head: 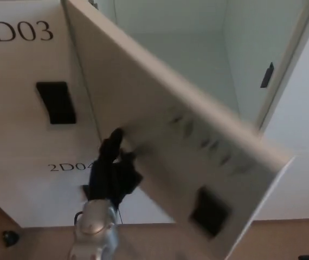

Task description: The robot walks towards an open cabinet and lifts its left hand to push the door towards the right to close it.

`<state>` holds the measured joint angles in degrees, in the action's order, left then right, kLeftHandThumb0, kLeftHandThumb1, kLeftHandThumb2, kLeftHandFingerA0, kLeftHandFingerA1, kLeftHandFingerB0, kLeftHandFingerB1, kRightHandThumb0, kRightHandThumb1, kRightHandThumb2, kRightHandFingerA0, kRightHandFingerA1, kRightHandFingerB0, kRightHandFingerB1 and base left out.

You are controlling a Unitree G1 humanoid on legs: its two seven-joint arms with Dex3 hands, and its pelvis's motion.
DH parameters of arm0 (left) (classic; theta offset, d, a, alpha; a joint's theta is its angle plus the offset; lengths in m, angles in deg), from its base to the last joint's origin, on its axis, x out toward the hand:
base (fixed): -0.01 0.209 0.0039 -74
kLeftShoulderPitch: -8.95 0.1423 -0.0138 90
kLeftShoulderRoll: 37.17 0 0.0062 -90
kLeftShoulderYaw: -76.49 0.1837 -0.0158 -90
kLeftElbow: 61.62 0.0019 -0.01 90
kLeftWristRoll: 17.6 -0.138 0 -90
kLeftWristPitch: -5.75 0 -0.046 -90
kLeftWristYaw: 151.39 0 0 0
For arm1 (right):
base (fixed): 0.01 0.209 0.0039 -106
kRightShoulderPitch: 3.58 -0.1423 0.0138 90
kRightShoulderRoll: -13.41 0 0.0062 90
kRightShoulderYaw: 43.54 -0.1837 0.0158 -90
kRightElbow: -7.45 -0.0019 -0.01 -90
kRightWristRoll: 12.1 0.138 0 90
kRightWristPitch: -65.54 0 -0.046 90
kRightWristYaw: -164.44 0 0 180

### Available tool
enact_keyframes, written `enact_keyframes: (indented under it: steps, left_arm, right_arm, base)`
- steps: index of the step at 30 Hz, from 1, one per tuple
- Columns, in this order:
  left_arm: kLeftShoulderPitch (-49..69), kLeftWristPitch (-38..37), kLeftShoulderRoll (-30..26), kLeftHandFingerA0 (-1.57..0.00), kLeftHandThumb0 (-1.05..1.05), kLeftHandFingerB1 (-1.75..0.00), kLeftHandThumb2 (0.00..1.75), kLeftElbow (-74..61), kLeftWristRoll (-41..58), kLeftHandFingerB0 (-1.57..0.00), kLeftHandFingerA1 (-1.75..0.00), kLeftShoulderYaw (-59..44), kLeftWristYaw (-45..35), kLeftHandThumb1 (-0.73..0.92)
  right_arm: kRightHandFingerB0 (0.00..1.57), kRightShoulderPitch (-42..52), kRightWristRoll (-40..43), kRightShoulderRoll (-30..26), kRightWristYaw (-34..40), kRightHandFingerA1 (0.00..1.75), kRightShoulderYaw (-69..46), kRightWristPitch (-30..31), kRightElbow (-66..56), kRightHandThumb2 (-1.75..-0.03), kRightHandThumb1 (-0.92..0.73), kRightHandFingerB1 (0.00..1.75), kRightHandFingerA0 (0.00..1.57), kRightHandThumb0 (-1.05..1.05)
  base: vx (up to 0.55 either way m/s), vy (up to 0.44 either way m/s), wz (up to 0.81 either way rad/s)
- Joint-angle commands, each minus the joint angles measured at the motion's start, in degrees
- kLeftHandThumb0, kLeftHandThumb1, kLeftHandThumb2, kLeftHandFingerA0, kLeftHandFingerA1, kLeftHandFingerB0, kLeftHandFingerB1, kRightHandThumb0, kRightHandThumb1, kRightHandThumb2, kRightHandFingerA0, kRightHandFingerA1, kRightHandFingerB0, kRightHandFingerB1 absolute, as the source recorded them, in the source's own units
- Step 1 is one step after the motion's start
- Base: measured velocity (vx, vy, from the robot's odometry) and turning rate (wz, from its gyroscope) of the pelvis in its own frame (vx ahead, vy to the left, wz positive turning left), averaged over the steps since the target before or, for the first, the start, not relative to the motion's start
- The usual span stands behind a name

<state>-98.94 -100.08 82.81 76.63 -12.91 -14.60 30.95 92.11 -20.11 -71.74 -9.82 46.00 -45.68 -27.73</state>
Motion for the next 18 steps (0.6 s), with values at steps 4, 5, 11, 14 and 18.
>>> enact_keyframes:
  steps: [4,5,11,14,18]
  left_arm:
    - [-17.27,-7.51,59.04,-0.70,-0.57,-0.51,0.86,35.47,-21.48,-0.56,-0.58,31.29,-16.63,0.51]
    - [-16.15,-6.82,57.70,-0.70,-0.57,-0.51,0.86,34.05,-21.17,-0.56,-0.58,33.13,-17.19,0.51]
    - [-1.31,12.47,33.54,-0.68,-0.61,-0.51,0.87,-6.38,-2.42,-0.55,-0.57,64.12,-16.69,0.49]
    - [1.44,13.08,25.69,-0.77,-0.66,-0.41,0.60,-14.96,-2.89,-0.68,-0.43,64.72,-16.72,0.58]
    - [5.56,13.58,13.51,-0.81,-0.66,-0.42,0.58,-25.51,-4.14,-0.75,-0.44,59.71,-17.30,0.56]
  right_arm:
    - [0.52,4.49,-5.31,0.15,2.83,0.51,3.79,-0.74,-10.14,-0.60,-0.69,0.43,0.69,-0.22]
    - [0.52,3.98,-5.57,0.02,2.64,0.51,3.98,-0.56,-10.13,-0.60,-0.69,0.43,0.69,-0.22]
    - [0.53,1.31,-4.82,-0.84,1.50,0.53,3.33,0.00,-9.35,-0.59,-0.68,0.44,0.72,-0.21]
    - [0.55,0.84,-4.32,-1.05,1.27,0.53,3.00,-0.31,-9.06,-0.59,-0.67,0.45,0.72,-0.22]
    - [0.53,1.16,-3.60,-1.41,0.70,0.51,2.54,0.54,-9.64,-0.60,-0.68,0.43,0.69,-0.21]
  base:
    - [0.00,0.000,0.00]
    - [0.00,0.000,0.00]
    - [0.00,0.000,0.00]
    - [0.00,0.000,0.00]
    - [0.00,0.000,0.00]
